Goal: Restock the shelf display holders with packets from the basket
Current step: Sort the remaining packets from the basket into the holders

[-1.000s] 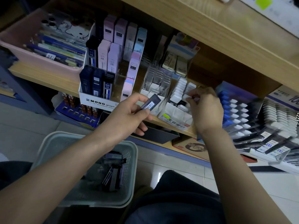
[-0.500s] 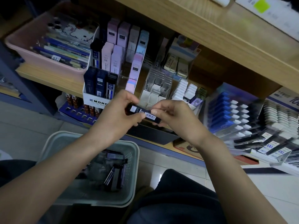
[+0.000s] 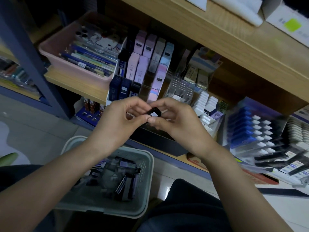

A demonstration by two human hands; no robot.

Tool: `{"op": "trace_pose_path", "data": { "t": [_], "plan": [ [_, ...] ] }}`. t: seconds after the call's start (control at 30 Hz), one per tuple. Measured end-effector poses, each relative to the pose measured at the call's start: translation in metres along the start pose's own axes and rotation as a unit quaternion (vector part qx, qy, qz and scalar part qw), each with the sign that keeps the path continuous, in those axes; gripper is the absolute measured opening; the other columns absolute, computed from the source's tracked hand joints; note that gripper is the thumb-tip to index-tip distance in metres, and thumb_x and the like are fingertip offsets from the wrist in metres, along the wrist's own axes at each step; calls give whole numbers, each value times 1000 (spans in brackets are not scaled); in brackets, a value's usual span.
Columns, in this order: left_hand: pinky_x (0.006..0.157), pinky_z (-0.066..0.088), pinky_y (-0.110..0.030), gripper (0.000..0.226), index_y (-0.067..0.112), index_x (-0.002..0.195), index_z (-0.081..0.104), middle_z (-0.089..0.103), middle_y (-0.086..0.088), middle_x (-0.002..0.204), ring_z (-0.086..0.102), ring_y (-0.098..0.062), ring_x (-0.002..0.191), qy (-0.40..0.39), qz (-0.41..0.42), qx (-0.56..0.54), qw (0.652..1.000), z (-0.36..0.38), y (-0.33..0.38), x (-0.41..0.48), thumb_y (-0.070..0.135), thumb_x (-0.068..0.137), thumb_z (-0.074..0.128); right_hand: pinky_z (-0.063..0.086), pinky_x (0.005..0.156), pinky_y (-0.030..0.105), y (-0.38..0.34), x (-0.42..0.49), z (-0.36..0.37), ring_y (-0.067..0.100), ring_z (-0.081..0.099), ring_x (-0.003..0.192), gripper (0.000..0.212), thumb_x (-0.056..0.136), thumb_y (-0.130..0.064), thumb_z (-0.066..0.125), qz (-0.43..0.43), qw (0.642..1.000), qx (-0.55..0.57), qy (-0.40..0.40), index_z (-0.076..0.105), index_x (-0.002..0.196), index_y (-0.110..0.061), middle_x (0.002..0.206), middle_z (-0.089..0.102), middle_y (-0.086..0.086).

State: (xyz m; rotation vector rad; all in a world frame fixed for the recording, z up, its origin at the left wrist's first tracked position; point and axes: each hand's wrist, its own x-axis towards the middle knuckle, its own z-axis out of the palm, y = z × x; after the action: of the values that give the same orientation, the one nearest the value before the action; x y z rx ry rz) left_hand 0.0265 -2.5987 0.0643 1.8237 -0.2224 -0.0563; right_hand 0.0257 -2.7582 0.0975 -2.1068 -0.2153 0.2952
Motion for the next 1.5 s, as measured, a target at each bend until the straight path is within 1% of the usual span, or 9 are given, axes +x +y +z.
{"op": "trace_pose_path", "data": {
  "t": [0.2,0.33,0.53,0.7,0.87,1.03,1.17,1.33,1.5],
  "plan": [
    [76,37,-4,15,20,99,58,56,7,96,53,-4,88,56,49,112,991,-16,-11,11,11,87,62,55,75,43,-5,15,4,15,65,80,10,88,-15,64,-52,987,-17,150,63,94,-23,85,67,-3],
    [98,34,-33,31,9,119,57,52,-7,118,45,-22,114,68,112,266,955,-36,-26,24,8,88,59,54,75,36,-4,27,4,10,62,80,7,91,-18,60,-82,969,-65,222,60,96,-21,89,64,-4],
    [100,38,-42,39,9,124,55,52,-8,123,44,-25,117,14,131,331,934,-46,-40,34,4,86,58,48,72,14,0,41,24,-3,55,78,13,91,-17,61,-106,962,-176,181,62,104,-18,90,59,-9],
    [99,36,-34,38,8,124,55,52,-8,122,43,-23,116,17,145,320,936,-47,-44,35,3,86,57,50,70,31,1,51,39,11,59,76,17,90,-17,62,-115,946,-259,156,59,105,-11,87,59,-5],
    [99,35,-32,38,8,125,54,51,-7,123,40,-20,116,20,150,307,940,-47,-47,36,4,87,57,50,74,31,3,60,45,16,60,78,17,90,-13,61,-118,943,-270,157,66,106,-8,96,61,4],
    [100,32,-28,39,9,126,53,50,-6,124,39,-19,118,21,150,303,941,-47,-47,36,5,88,56,53,71,44,1,62,49,27,62,80,19,91,-11,59,-117,929,-305,173,62,109,-7,105,56,8],
    [102,31,-28,40,8,128,52,49,-6,127,40,-20,120,9,154,305,940,-50,-45,35,5,89,54,53,68,43,2,59,50,29,62,83,22,93,-12,54,-114,913,-353,168,60,114,-10,104,58,7],
    [109,28,-35,47,7,134,46,43,-10,138,38,-24,130,5,153,332,931,-51,-43,26,3,89,54,54,60,35,7,44,57,31,65,86,32,87,0,57,-166,893,-378,179,60,118,-3,106,62,12],
    [94,30,-30,35,8,120,54,52,-10,118,43,-20,112,70,150,351,922,-48,-64,-8,4,86,52,45,79,25,10,19,76,19,51,98,35,86,-2,56,-220,894,-342,187,49,120,-7,107,54,10]
  ]
}}
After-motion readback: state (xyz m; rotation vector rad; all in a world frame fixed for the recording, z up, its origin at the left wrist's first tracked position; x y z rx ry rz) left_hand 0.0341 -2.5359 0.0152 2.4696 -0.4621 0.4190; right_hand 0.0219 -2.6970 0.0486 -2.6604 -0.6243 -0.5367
